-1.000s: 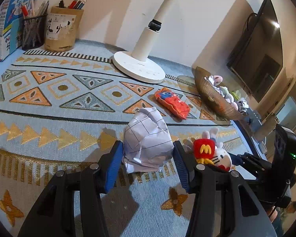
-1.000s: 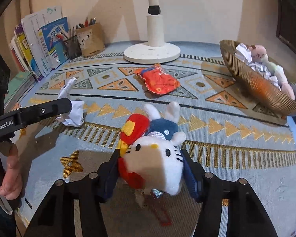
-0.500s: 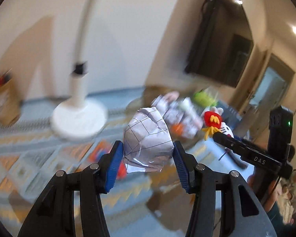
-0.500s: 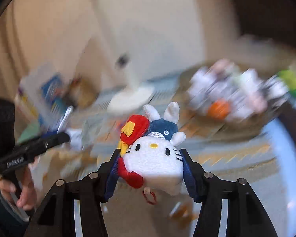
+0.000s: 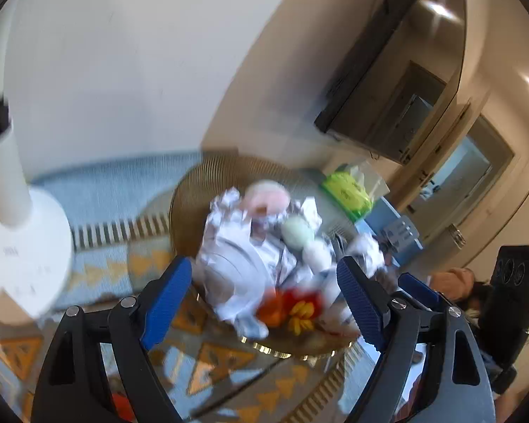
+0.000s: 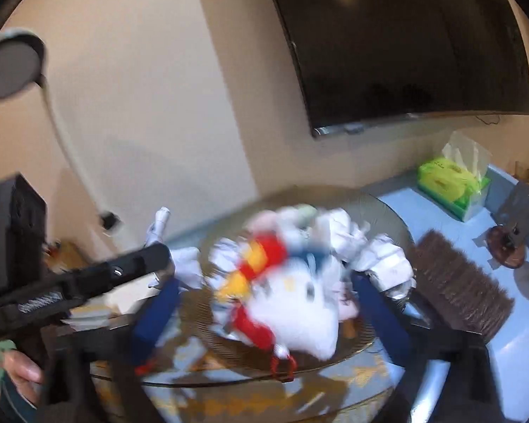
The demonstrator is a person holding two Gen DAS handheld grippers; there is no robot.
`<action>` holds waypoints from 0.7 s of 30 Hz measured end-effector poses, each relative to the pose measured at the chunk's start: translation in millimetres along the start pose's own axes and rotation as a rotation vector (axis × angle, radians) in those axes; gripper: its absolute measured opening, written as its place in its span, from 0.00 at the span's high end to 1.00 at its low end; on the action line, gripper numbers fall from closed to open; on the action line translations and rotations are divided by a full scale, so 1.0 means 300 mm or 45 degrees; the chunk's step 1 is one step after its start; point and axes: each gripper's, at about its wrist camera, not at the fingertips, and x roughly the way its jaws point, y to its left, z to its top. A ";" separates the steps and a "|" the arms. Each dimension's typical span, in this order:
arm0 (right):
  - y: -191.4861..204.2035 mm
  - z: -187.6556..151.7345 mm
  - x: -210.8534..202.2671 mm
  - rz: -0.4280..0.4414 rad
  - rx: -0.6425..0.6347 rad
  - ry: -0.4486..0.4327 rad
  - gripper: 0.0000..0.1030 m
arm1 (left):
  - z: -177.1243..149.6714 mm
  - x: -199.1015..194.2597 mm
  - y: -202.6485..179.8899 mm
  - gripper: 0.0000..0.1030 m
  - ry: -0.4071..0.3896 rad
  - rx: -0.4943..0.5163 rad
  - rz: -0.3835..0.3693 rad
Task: Organize objects
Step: 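Carry the paper ball and cat plush to the bowl and release them, then move the right gripper over the orange snack bag on the rug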
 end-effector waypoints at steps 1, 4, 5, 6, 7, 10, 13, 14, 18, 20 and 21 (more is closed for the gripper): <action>-0.015 -0.009 -0.001 -0.011 0.002 0.004 0.01 | -0.017 -0.014 0.023 0.19 0.008 -0.014 -0.014; -0.060 -0.045 -0.031 0.045 0.031 0.002 0.01 | -0.057 -0.085 0.060 0.19 0.009 -0.043 -0.001; -0.069 -0.053 -0.043 0.044 0.036 -0.003 0.01 | -0.063 -0.115 0.070 0.19 0.006 -0.045 -0.001; -0.075 -0.061 -0.057 0.038 0.043 -0.002 0.01 | -0.075 -0.170 0.082 0.19 -0.006 -0.048 0.003; -0.080 -0.068 -0.073 0.042 0.058 0.000 0.01 | -0.085 -0.205 0.085 0.19 -0.021 -0.046 0.012; -0.062 -0.077 -0.123 0.114 0.073 -0.016 0.01 | -0.095 -0.382 0.095 0.19 -0.102 -0.029 0.071; 0.038 -0.082 -0.162 0.193 0.018 -0.007 0.01 | -0.096 -0.593 0.089 0.19 -0.238 -0.015 0.189; 0.075 -0.085 -0.170 0.226 -0.004 -0.002 0.01 | -0.094 -0.667 0.091 0.18 -0.279 -0.026 0.234; 0.258 -0.123 -0.188 0.364 -0.108 0.013 0.00 | -0.119 -0.902 0.116 0.05 -0.376 -0.083 0.392; 0.342 -0.159 -0.162 0.411 -0.151 0.050 0.00 | -0.159 -0.960 0.133 0.02 -0.393 -0.091 0.406; 0.385 -0.182 -0.140 0.425 -0.166 0.084 0.00 | -0.178 -0.963 0.144 0.01 -0.389 -0.092 0.414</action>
